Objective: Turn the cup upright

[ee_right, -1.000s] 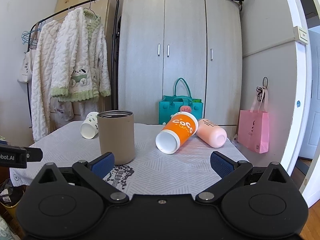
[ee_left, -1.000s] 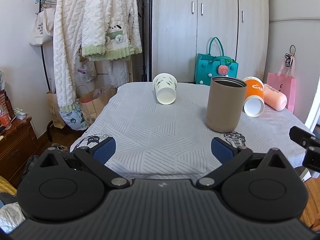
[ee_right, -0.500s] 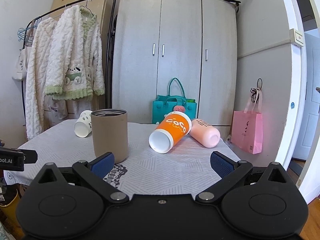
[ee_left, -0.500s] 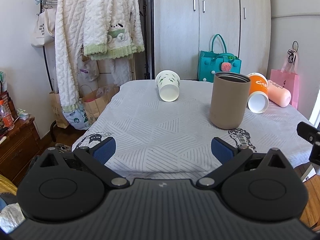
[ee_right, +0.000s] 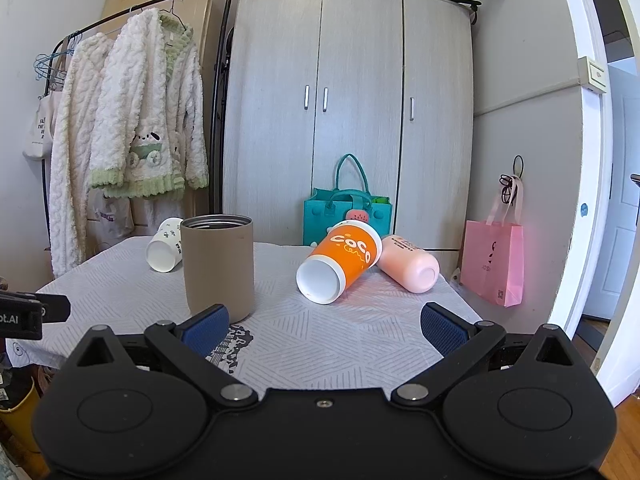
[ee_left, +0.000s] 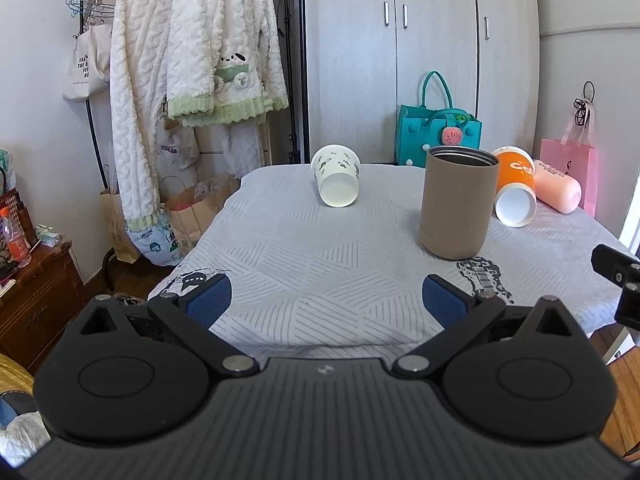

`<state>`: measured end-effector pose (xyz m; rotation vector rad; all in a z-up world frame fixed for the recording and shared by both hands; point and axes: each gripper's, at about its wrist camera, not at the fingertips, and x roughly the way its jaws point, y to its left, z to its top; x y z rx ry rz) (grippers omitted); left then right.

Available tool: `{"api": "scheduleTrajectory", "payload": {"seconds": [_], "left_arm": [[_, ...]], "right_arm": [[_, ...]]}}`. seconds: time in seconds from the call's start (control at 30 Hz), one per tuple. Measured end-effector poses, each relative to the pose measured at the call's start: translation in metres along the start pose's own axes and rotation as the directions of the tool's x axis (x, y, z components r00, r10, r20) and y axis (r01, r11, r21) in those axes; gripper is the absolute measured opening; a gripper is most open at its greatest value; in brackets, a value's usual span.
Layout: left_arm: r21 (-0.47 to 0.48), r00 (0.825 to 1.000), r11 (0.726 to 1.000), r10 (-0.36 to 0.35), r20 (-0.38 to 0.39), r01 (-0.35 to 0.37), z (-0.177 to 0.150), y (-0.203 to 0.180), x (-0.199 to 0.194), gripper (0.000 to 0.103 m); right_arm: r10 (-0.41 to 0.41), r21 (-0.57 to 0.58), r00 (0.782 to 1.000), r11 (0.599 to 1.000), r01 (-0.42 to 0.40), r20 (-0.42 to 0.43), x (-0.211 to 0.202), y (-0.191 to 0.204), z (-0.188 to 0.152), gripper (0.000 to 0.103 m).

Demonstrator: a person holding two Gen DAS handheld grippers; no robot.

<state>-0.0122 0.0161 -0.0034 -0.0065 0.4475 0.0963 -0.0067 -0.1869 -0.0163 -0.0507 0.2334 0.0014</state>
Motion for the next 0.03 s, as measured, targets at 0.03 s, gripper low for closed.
{"api": "scheduleTrajectory", "payload": {"seconds": [0.03], "left_arm": [[-0.001, 1.0, 1.0, 0.001, -0.003, -0.001, 0.0, 0.0003, 0.0002, 0.103]], "right_arm": [[0.0, -0.001, 1.0, 1.0, 0.0, -0.001, 0.0002, 0.0004, -0.0004, 0.103]]}}
